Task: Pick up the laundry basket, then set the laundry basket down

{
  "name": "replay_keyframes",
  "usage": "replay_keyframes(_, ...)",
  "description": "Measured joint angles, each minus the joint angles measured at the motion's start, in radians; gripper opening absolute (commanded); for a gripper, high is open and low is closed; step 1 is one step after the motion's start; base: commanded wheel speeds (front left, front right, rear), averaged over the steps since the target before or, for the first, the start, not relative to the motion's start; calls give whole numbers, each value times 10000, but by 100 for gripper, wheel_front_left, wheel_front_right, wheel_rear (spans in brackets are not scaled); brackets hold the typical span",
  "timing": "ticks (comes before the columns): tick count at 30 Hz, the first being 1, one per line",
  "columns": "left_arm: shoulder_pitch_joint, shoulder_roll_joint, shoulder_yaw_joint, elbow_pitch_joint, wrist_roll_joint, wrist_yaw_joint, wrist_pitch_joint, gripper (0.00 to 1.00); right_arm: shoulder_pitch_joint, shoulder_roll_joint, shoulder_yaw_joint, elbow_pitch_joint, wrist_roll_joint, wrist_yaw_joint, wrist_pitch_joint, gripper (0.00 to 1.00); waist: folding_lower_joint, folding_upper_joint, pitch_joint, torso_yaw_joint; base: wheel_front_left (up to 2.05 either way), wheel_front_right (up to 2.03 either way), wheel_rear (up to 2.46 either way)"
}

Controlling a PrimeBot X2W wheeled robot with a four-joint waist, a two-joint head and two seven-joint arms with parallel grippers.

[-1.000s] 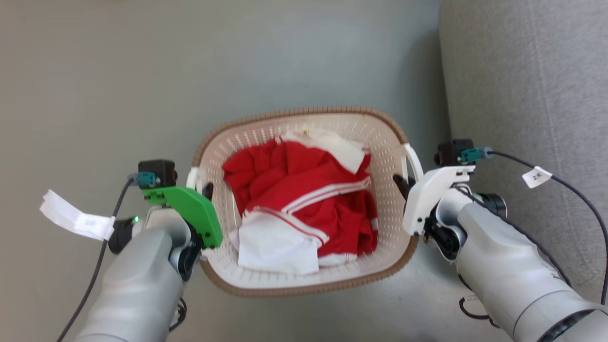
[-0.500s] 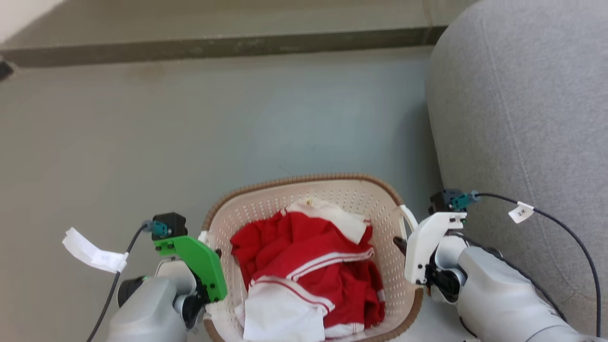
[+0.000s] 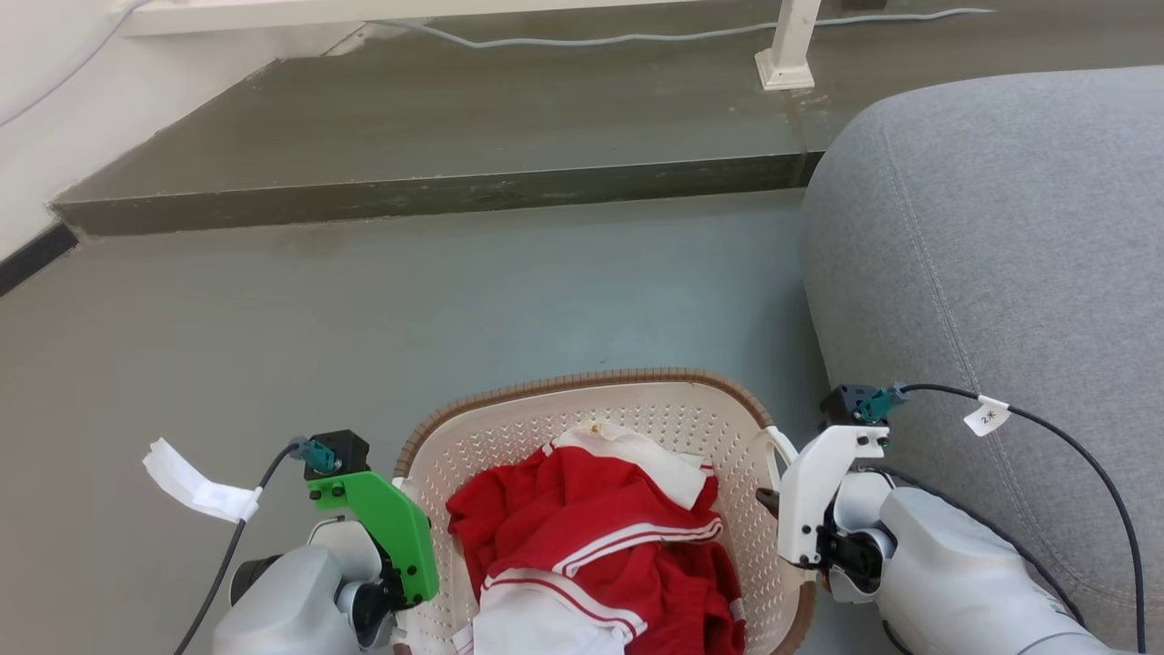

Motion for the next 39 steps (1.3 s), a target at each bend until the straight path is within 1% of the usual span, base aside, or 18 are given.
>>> replay_keyframes(10, -1, 19, -217, -23, -207, 13, 128, 0, -8, -38, 167, 21, 155, -4, 328, 0, 0, 0, -91, -72, 0, 0, 0)
replay_keyframes(39, -8, 36, -508, 40, -596, 13, 111, 0, -101, -82, 539, 48, 418, -10, 372, 0, 1, 0, 23, -150, 0, 0, 0)
